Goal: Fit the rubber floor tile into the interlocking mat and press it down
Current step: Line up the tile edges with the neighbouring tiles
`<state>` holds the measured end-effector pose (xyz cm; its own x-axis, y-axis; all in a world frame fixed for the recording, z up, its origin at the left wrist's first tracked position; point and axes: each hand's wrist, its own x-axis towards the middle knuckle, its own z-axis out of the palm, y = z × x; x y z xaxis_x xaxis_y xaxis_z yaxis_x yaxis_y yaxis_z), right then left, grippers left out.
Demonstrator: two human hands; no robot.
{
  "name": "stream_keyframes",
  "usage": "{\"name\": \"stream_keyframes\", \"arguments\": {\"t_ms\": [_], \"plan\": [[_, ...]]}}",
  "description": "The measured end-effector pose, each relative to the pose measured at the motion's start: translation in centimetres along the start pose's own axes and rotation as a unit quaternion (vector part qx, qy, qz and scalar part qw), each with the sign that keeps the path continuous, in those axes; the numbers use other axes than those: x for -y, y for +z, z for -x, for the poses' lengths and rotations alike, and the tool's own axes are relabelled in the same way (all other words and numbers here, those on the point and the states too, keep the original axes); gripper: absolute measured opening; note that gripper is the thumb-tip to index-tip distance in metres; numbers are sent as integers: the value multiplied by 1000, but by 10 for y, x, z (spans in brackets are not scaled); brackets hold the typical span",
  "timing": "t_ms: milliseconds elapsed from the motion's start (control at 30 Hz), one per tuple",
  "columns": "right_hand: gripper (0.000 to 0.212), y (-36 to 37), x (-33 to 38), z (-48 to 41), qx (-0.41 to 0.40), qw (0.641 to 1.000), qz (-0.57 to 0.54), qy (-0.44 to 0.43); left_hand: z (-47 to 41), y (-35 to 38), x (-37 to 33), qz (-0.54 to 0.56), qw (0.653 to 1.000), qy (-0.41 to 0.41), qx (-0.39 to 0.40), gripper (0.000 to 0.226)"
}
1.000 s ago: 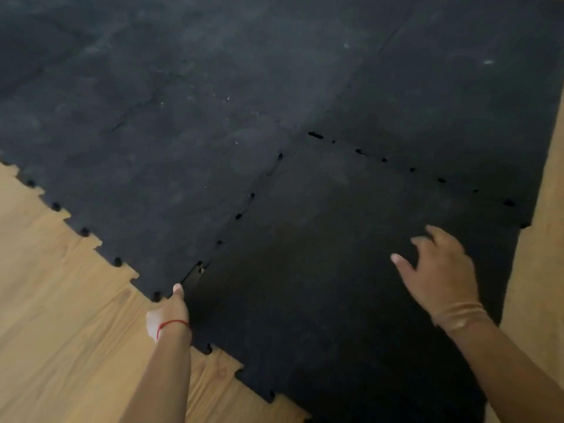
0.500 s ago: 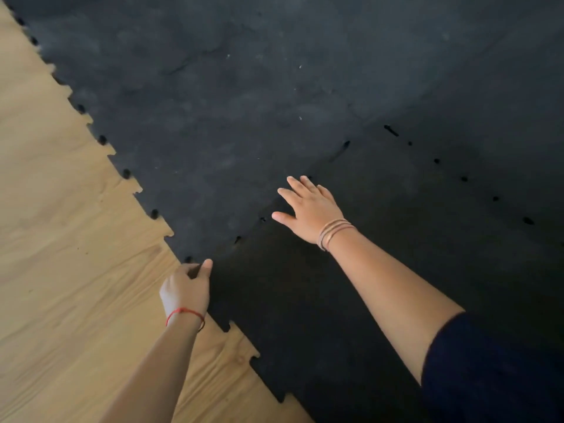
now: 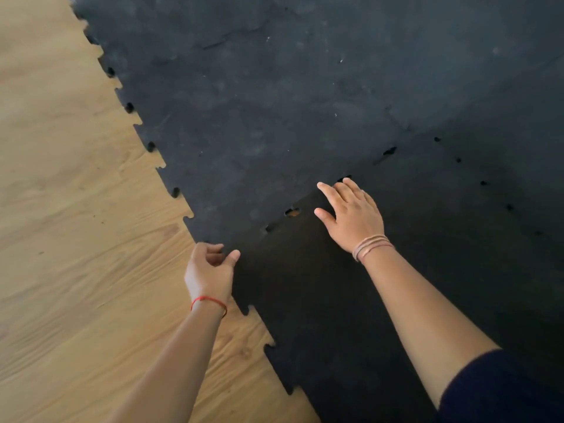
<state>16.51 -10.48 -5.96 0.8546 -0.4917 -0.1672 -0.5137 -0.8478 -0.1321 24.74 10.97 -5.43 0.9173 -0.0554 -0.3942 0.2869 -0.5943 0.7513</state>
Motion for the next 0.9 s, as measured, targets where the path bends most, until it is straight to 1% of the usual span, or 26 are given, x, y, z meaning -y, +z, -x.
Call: {"name": "stream_keyframes", "arguments": {"t_ms": [100, 167, 233, 300, 333, 400, 433, 467, 533, 600, 633, 700, 733, 800, 833, 900], "plan": [[53, 1, 1, 0, -12, 1000, -27, 1, 4, -2, 8, 80, 996, -25, 14, 18], [53, 5, 3, 6, -16, 999, -34, -14, 11, -5, 18, 89, 996, -23, 6, 17], [61, 10, 6, 15, -15, 999, -34, -37, 19, -8, 25, 42, 999, -16, 2, 14], [67, 14, 5, 24, -8, 999, -40, -34, 24, -9, 24, -44, 999, 10, -2, 19], [68, 15, 0, 29, -2, 999, -47, -15, 24, -8, 19, -93, 995, 27, -13, 25], [75, 17, -17, 48, -12, 996, -66, 55, 23, -3, 2, -183, 979, 77, -42, 38], [77, 19, -31, 63, -27, 991, -77, 107, 23, 4, -9, -212, 970, 117, -37, 42], [78, 22, -47, 80, -39, 981, -82, 169, 23, 17, -21, -230, 960, 159, -6, 45], [76, 28, -82, 125, -54, 946, -78, 310, 25, 56, -45, -253, 935, 235, 86, 53], [77, 35, -107, 178, -80, 890, -78, 441, 28, 100, -67, -288, 896, 300, 158, 64], [79, 40, -113, 203, -90, 858, -79, 499, 27, 118, -76, -313, 876, 321, 176, 69], [89, 48, -116, 243, -100, 787, -92, 602, 23, 145, -90, -366, 850, 339, 170, 77], [96, 50, -115, 255, -105, 751, -110, 642, 21, 152, -95, -386, 844, 340, 154, 80], [104, 53, -114, 265, -105, 696, -150, 694, 19, 160, -101, -392, 849, 330, 130, 83], [108, 52, -114, 267, -109, 681, -164, 705, 19, 162, -103, -386, 855, 321, 129, 86], [115, 48, -116, 268, -145, 681, -178, 696, 17, 167, -107, -384, 856, 314, 144, 91]]}}
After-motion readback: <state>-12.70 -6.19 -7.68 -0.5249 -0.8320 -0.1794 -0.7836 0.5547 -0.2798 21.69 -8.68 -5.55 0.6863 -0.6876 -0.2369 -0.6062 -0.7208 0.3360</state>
